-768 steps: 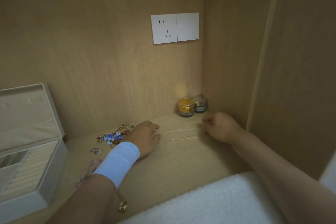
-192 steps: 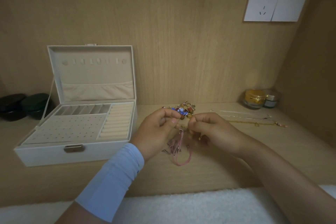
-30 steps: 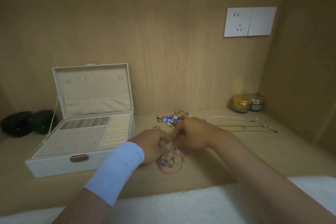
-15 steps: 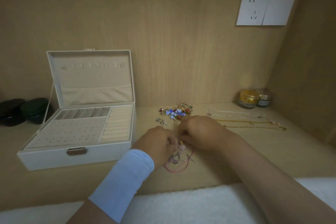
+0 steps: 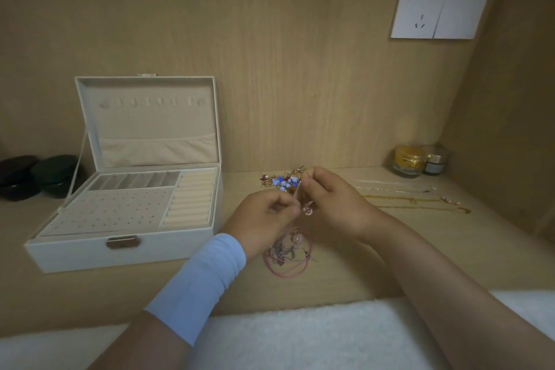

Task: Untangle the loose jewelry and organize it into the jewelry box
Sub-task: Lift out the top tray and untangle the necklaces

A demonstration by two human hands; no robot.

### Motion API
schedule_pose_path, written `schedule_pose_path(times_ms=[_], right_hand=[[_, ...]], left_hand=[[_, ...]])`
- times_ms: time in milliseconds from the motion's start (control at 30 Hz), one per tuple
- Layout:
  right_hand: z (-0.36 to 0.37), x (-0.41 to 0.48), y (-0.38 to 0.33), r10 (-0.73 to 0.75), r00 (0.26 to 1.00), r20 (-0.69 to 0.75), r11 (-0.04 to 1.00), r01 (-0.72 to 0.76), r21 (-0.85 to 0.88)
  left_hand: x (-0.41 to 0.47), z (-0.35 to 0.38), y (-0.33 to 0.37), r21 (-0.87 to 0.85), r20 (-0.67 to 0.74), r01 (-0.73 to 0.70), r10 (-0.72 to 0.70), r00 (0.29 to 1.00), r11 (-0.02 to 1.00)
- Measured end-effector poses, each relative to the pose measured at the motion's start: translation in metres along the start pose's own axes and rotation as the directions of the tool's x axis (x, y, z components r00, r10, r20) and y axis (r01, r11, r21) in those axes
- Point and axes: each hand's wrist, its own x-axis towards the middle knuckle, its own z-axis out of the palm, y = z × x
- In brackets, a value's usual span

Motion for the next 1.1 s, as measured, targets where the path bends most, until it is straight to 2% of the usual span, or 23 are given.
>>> schedule_pose_path(times_ms=[67, 133, 233, 333, 467, 567, 600, 667, 733, 800, 900, 1100], right_hand=[[-0.001, 0.001, -0.004, 0.032, 0.998, -0.048, 0.988, -0.024, 0.152], [-0.002, 0.000, -0.010, 0.072, 0.996, -0.056, 0.940, -0.049, 0.337], [-0.004, 0.000, -0.017, 0.119, 0.991, -0.056, 0.882, -0.080, 0.465], [-0.007, 0.000, -0.019, 0.124, 0.991, -0.047, 0.819, -0.075, 0.569], [-0.014, 0.001, -0.019, 0.145, 0.987, -0.072, 0.776, -0.069, 0.627], [-0.020, 0.004, -0.013, 0.204, 0.973, -0.104, 0.862, -0.128, 0.491], [-0.021, 0.004, -0.009, 0.223, 0.967, -0.121, 0.907, -0.161, 0.388], [-0.026, 0.003, 0.000, 0.202, 0.970, -0.135, 0.979, -0.197, 0.045], [-0.030, 0.000, 0.008, 0.170, 0.983, -0.061, 0.925, -0.181, -0.334], [-0.032, -0.004, 0.010, 0.203, 0.979, 0.025, 0.803, -0.152, -0.576], [-0.033, -0.006, 0.008, 0.245, 0.964, 0.105, 0.691, -0.098, -0.716], [-0.033, -0.007, 0.006, 0.277, 0.939, 0.205, 0.625, -0.014, -0.780]], left_hand=[[-0.002, -0.003, 0.004, -0.172, 0.023, 0.079, -0.076, 0.997, 0.982], [-0.004, -0.008, 0.009, -0.269, 0.051, 0.130, -0.121, 0.991, 0.954], [-0.006, -0.018, 0.015, -0.380, 0.137, 0.183, -0.141, 0.981, 0.907], [-0.008, -0.026, 0.017, -0.387, 0.225, 0.226, -0.146, 0.963, 0.894], [-0.010, -0.033, 0.023, -0.412, 0.251, 0.235, -0.139, 0.958, 0.880], [-0.013, -0.042, 0.026, -0.384, 0.305, 0.278, -0.163, 0.938, 0.880], [-0.014, -0.045, 0.026, -0.362, 0.332, 0.297, -0.175, 0.927, 0.883], [-0.017, -0.048, 0.025, -0.320, 0.385, 0.318, -0.185, 0.904, 0.893], [-0.018, -0.049, 0.024, -0.355, 0.419, 0.314, -0.151, 0.896, 0.881], [-0.017, -0.051, 0.024, -0.435, 0.414, 0.302, -0.110, 0.904, 0.848], [-0.015, -0.054, 0.025, -0.522, 0.395, 0.286, -0.069, 0.916, 0.803], [-0.016, -0.049, 0.026, -0.595, 0.361, 0.243, -0.015, 0.932, 0.766]])
